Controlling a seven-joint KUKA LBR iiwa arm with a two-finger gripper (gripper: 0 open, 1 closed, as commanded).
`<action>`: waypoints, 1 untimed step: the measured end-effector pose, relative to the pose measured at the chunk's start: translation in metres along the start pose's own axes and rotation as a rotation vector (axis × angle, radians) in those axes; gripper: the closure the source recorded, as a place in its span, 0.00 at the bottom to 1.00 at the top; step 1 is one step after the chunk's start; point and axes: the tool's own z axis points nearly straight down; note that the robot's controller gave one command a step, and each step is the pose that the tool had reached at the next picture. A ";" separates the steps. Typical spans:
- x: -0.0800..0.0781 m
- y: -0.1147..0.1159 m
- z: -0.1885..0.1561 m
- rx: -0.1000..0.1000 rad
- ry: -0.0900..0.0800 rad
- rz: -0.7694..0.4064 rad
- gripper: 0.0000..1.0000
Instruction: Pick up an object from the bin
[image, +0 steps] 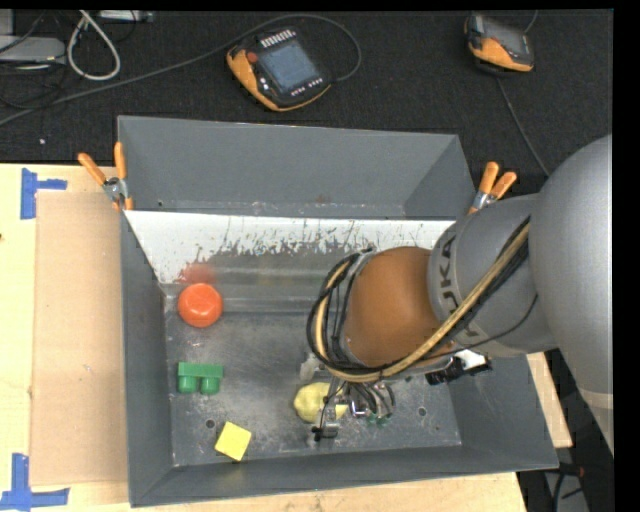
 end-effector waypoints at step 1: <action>0.008 0.011 -0.053 0.002 0.009 -0.016 0.00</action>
Offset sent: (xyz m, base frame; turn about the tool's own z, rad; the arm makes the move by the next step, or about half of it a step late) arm -0.0102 -0.0024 0.1159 0.0313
